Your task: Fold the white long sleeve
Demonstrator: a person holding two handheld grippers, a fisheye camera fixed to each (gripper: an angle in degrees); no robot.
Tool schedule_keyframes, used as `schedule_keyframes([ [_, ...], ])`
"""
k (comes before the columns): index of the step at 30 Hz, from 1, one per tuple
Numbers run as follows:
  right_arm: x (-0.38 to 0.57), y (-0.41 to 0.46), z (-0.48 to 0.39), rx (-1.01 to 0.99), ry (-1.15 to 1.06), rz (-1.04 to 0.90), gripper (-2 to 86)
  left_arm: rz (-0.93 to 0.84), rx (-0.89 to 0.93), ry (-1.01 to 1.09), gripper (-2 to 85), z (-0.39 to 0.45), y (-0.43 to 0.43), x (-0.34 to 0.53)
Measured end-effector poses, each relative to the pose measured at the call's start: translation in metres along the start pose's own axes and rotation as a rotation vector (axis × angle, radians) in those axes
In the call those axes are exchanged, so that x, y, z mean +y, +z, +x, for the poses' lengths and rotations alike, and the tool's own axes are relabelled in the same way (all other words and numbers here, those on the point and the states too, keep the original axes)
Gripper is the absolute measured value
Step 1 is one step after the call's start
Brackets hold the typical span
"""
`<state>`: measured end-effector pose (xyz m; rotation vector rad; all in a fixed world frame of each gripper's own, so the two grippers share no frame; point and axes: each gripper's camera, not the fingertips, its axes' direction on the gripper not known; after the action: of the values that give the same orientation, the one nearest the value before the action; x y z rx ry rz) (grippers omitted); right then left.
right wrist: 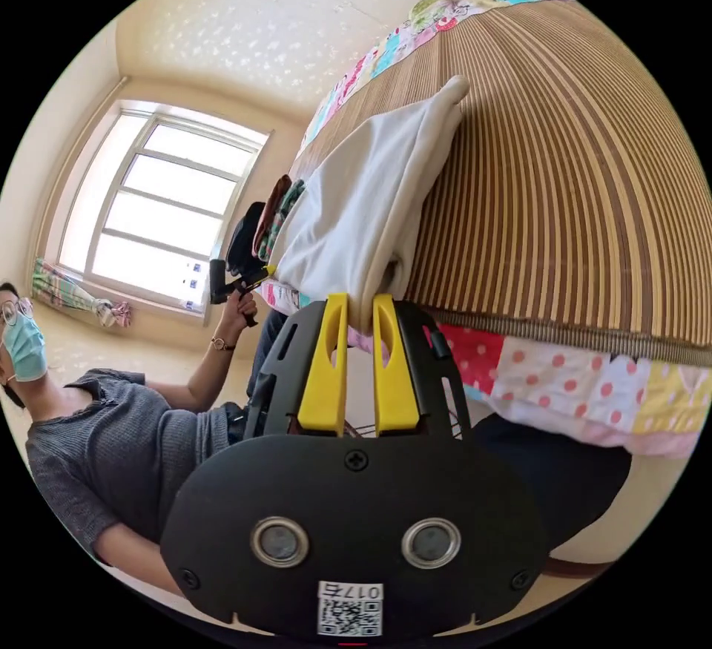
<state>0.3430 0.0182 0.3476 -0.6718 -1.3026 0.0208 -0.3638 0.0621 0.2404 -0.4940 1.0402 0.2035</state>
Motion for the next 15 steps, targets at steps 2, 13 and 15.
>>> schedule_keyframes([
  [2, 0.021, 0.0, 0.005, -0.034, 0.034, -0.038, 5.9, -0.005, 0.032, 0.028, 4.9, 0.008, -0.001, 0.027],
  [13, -0.028, -0.037, -0.021, 0.239, 0.012, 0.14, 10.4, 0.145, -0.103, 0.048, 8.8, 0.049, -0.027, -0.049],
  [15, -0.054, -0.031, -0.026, 0.285, 0.016, 0.147, 10.9, 0.164, -0.121, 0.032, 9.9, 0.048, -0.017, -0.079],
])
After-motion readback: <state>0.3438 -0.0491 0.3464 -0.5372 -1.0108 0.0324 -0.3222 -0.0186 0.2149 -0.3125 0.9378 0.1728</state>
